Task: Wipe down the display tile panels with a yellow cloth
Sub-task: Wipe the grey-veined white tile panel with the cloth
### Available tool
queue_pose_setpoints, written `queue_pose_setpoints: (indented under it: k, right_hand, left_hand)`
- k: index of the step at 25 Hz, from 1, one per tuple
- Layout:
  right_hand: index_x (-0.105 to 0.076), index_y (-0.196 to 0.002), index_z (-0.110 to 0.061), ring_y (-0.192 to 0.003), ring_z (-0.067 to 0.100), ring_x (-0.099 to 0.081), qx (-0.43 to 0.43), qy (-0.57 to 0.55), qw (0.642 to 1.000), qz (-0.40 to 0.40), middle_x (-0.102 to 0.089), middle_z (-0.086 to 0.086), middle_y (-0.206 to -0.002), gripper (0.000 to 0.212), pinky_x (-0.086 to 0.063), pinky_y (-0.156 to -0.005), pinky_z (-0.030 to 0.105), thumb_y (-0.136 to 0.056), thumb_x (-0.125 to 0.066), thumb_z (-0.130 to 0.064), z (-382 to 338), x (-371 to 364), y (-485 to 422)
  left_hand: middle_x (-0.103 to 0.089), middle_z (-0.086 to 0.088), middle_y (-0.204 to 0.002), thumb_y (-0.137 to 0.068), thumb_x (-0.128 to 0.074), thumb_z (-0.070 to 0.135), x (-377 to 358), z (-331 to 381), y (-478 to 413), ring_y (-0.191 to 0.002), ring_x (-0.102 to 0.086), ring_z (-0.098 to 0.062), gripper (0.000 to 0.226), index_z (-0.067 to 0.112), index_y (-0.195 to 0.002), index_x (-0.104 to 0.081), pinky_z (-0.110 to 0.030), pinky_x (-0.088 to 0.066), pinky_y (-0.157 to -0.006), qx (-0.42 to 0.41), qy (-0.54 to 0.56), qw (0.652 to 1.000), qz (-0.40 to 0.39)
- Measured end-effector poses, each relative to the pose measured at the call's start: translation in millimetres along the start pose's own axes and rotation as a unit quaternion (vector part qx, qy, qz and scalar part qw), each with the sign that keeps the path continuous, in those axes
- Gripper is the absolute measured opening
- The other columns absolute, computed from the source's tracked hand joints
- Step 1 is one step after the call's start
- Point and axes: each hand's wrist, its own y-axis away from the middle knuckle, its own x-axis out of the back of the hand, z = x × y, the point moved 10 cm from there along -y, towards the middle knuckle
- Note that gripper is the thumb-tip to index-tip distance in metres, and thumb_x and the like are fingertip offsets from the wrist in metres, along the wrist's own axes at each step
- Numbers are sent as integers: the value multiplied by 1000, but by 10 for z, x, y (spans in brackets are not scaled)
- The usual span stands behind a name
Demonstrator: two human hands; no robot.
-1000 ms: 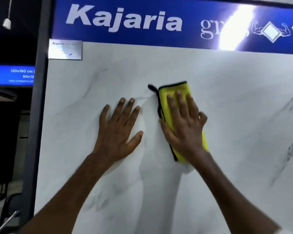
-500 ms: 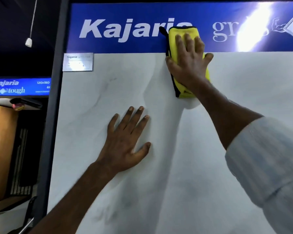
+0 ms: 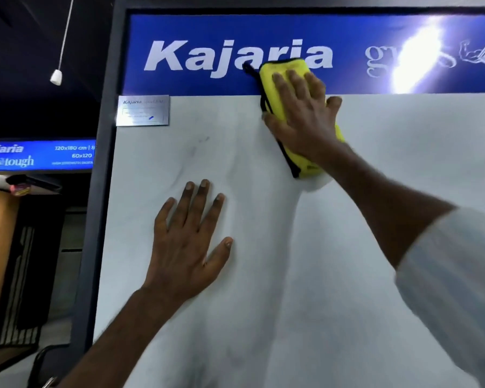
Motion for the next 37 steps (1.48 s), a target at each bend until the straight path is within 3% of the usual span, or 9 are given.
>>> queue_pose_setpoints:
  k: [4, 8, 13, 21, 25, 30, 37]
  right_hand:
    - [-20, -166, -27, -159, 32, -12, -39, 9, 999, 18, -17, 2, -173, 75, -27, -109, 61, -101, -38, -62, -98, -33, 90]
    - [-28, -165, -28, -158, 27, -19, -14, 28, 998, 57, -22, 0, -173, 74, -34, -100, 51, -100, -37, -63, -360, -32, 1205]
    - [-36, -162, -25, -159, 25, -20, -22, 37, 998, 50, -24, 1, -172, 71, -38, -100, 55, -100, -49, -57, -641, -47, 2596]
    - [-33, -163, -25, -157, 29, -25, -38, 55, 996, 57, -28, 5, -171, 72, -36, -98, 50, -102, -45, -61, -462, -38, 1741]
    - [-34, -163, -24, -158, 30, -23, -28, 48, 997, 44, -27, 6, -171, 72, -36, -103, 52, -102, -49, -59, -567, -52, 2663]
    - [-38, -159, -21, -156, 35, -27, -37, 35, 999, -3, -33, 11, -168, 71, -37, -99, 58, -99, -58, -52, -739, -151, 4302]
    - [-42, -159, -19, -155, 34, -29, -75, 25, 996, 35, -34, 11, -167, 69, -36, -98, 51, -101, -54, -55, -694, -73, 3424]
  left_hand:
    - [-25, -17, -170, -103, -43, 48, -28, 0, 18, -158, -22, -34, 68, 12, -160, -38, -57, -24, -124, -5, 22, 1000, 5]
    - [-23, -17, -170, -104, -41, 48, -66, -41, 48, -159, -20, -35, 68, 10, -161, -36, -59, -21, -124, 9, 41, 999, -1]
    - [-18, -18, -172, -104, -38, 50, -80, -3, 39, -160, -15, -36, 72, 9, -163, -31, -59, -17, -126, -1, 49, 999, -11]
    - [-24, -21, -169, -101, -46, 50, -37, 23, 28, -157, -21, -42, 73, 6, -159, -38, -63, -18, -124, -9, 51, 998, -45]
    - [-29, -13, -169, -99, -52, 49, 88, 347, 856, -158, -22, -36, 70, 11, -157, -44, -63, -17, -124, -62, 129, 987, -77]
    - [-27, -12, -170, -93, -62, 50, 143, 611, 1885, -158, -21, -35, 80, 10, -159, -40, -65, -12, -125, -60, 114, 983, -131]
    - [-23, -12, -171, -97, -55, 53, 100, 627, 1925, -159, -18, -36, 80, 10, -161, -35, -65, -10, -126, -57, 101, 984, -134]
